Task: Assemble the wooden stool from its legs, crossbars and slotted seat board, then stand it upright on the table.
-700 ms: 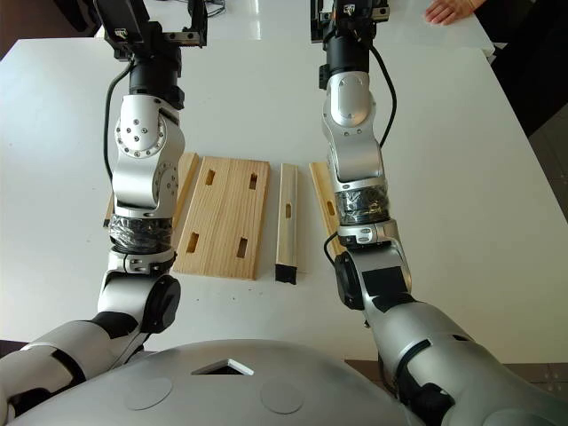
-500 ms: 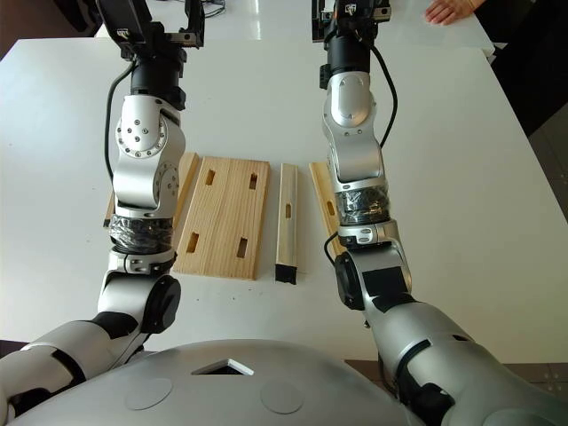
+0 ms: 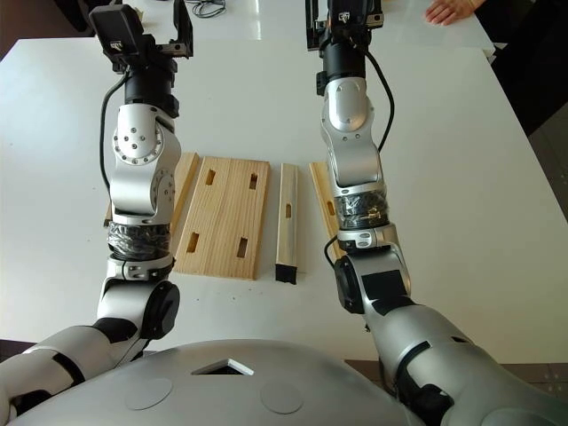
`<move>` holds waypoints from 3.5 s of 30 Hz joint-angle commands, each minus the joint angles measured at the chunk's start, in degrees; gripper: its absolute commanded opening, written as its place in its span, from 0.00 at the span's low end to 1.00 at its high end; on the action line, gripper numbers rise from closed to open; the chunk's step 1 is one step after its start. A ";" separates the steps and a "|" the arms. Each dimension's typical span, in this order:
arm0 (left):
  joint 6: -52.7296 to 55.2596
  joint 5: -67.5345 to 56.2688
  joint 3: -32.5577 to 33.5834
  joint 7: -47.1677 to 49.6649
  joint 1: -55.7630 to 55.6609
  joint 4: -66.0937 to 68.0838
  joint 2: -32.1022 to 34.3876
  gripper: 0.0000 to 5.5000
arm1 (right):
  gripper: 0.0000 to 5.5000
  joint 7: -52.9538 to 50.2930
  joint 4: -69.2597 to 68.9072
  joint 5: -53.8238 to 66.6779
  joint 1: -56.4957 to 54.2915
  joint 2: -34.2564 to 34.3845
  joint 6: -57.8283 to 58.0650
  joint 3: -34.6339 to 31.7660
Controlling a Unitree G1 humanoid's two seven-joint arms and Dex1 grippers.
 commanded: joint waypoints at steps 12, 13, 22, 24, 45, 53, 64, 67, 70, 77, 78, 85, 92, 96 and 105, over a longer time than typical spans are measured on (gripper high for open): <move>1.77 -3.62 -0.11 -4.57 0.60 -0.79 -0.31 0.81 | 0.63 -0.52 -1.55 -0.20 2.84 2.08 0.86 0.44; 1.58 -3.66 -0.17 -4.61 0.27 -0.43 -0.35 0.81 | 0.63 -0.56 -1.41 -0.30 2.73 2.08 0.68 0.45; -0.99 -3.56 0.65 -4.80 -2.88 3.02 0.70 0.81 | 0.63 -2.05 1.01 -0.72 0.76 1.90 -0.60 -0.32; -1.34 -3.49 0.47 -5.11 -3.07 3.50 0.81 0.81 | 0.63 -2.02 1.01 -0.77 0.68 1.75 -0.68 -0.34; -12.52 -5.23 4.34 -6.04 -16.34 19.83 4.00 0.81 | 0.63 -3.44 2.90 -1.17 -1.56 1.69 -2.10 -0.56; -15.87 -4.17 2.23 -6.81 -15.26 22.52 2.73 0.81 | 0.63 -2.43 4.46 -0.87 -2.86 1.08 -2.83 -0.43; -10.77 -4.79 3.78 -4.59 -10.80 15.73 2.78 0.81 | 0.63 -2.53 3.82 -0.18 -2.73 1.37 -1.87 -1.12; -9.05 -4.81 3.84 -5.29 -9.46 13.27 3.39 0.81 | 0.63 -2.39 2.93 0.45 -2.16 1.38 -1.40 -1.58; -4.90 -5.29 4.38 -7.41 -3.47 7.38 5.34 0.81 | 0.63 -2.63 2.03 0.94 -1.80 1.66 -0.72 -1.95; 10.84 -11.70 12.05 -12.19 9.60 -8.63 13.08 0.81 | 0.63 -2.99 -0.30 -0.19 0.55 -0.09 0.55 -3.35; 12.99 -12.47 13.16 -13.19 11.41 -10.52 14.68 0.81 | 0.63 -3.07 -0.81 -0.39 1.11 -0.51 0.80 -3.64; 20.30 -16.90 19.65 -28.50 28.23 -10.53 28.44 0.81 | 0.63 -3.10 -3.82 -1.26 4.60 -2.60 2.94 -4.42; 17.43 -16.81 20.41 -35.47 35.36 -2.32 32.58 0.81 | 0.63 -3.63 -5.99 -1.69 6.76 -3.62 4.21 -5.36; 17.37 -16.05 19.05 -36.50 36.37 -1.35 33.43 0.81 | 0.63 -3.43 -6.90 -1.97 7.71 -4.09 4.85 -5.71; 23.14 -16.93 17.80 -36.51 37.20 -2.66 34.30 0.81 | 0.63 -3.29 -8.58 -1.97 9.29 -5.17 6.21 -6.05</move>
